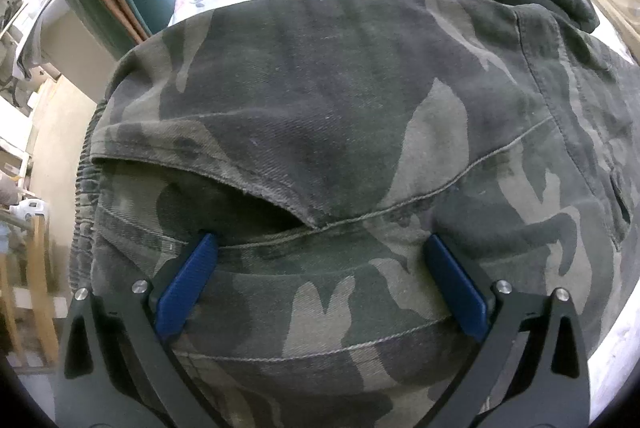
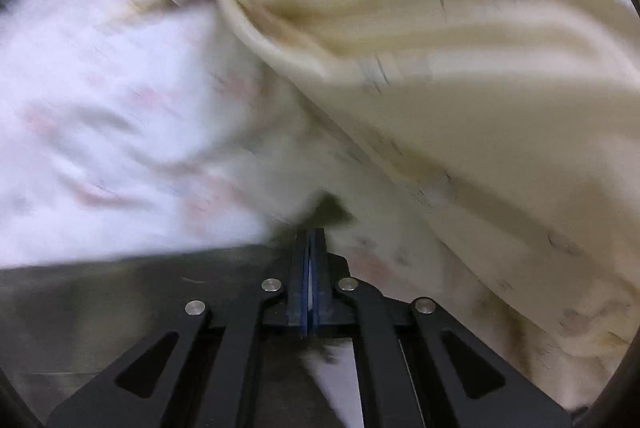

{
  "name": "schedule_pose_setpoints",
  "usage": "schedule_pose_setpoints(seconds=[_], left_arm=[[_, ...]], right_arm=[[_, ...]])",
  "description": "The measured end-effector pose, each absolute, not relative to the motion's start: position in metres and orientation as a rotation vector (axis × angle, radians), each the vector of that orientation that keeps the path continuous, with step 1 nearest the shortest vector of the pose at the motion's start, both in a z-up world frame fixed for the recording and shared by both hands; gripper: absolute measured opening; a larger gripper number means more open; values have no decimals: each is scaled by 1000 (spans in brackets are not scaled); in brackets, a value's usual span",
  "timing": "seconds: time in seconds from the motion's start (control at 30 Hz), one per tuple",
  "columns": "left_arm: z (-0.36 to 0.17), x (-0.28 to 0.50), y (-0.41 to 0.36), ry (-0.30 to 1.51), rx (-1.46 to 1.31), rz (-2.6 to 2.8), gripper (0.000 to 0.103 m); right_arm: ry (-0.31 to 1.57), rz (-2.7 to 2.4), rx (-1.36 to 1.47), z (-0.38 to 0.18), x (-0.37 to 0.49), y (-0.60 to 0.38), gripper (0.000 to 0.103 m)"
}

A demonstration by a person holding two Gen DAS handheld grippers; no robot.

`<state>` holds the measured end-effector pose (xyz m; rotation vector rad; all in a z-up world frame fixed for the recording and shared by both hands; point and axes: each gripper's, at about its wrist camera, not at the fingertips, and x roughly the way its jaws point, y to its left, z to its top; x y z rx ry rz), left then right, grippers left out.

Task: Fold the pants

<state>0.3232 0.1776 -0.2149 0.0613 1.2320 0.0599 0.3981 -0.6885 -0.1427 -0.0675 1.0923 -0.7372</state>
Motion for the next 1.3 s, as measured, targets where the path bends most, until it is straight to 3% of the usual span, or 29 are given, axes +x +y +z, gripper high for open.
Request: schedule_pose_setpoints(seconds=[0.07, 0.13, 0.2, 0.23, 0.3, 0.47, 0.57, 0.63, 0.8, 0.9, 0.93, 0.97, 1.03, 1.1, 1.17, 1.3], left_arm=[[-216, 323, 174, 1222, 68, 63, 102], [-214, 323, 170, 1225, 70, 67, 102], [-199, 320, 165, 1180, 58, 96, 86], [-185, 317, 157, 1108, 52, 95, 83], [-165, 314, 128, 978, 89, 63, 87], [-182, 338, 50, 1044, 57, 32, 87], [-214, 335, 34, 1162, 89, 29, 88], [-218, 323, 45, 1125, 116, -10, 89], [-214, 314, 100, 1227, 47, 69, 92], [-212, 298, 138, 1198, 189, 269, 96], [-209, 292, 158, 1208, 115, 301, 95], [-200, 286, 177, 1224, -23, 294, 88], [-174, 275, 194, 1173, -82, 286, 86], [-154, 257, 215, 1094, -141, 311, 89], [-149, 241, 248, 1084, -355, 331, 103], [-185, 210, 314, 1132, -864, 326, 103]], right_arm=[[1106, -755, -21, -139, 385, -696, 0], [1001, -701, 41, -114, 362, -687, 1], [927, -582, 80, -96, 347, -663, 2], [905, -475, 115, -90, 339, -643, 2], [885, -228, 189, -91, 331, -585, 2], [909, 34, 166, -128, 328, -427, 1], [1012, 75, 100, -166, 316, -384, 0], [1062, 48, 74, -185, 306, -387, 0], [1065, -261, 47, -171, 272, -468, 0], [1098, -479, 106, -167, 247, -527, 0], [1103, -528, 113, -163, 239, -536, 0], [1102, -539, 135, -159, 233, -541, 2], [1074, -504, 218, -148, 219, -544, 2], [1025, -456, 255, -132, 204, -529, 8], [973, -400, 324, -121, 196, -510, 10], [935, -273, 517, -111, 183, -470, 15]])
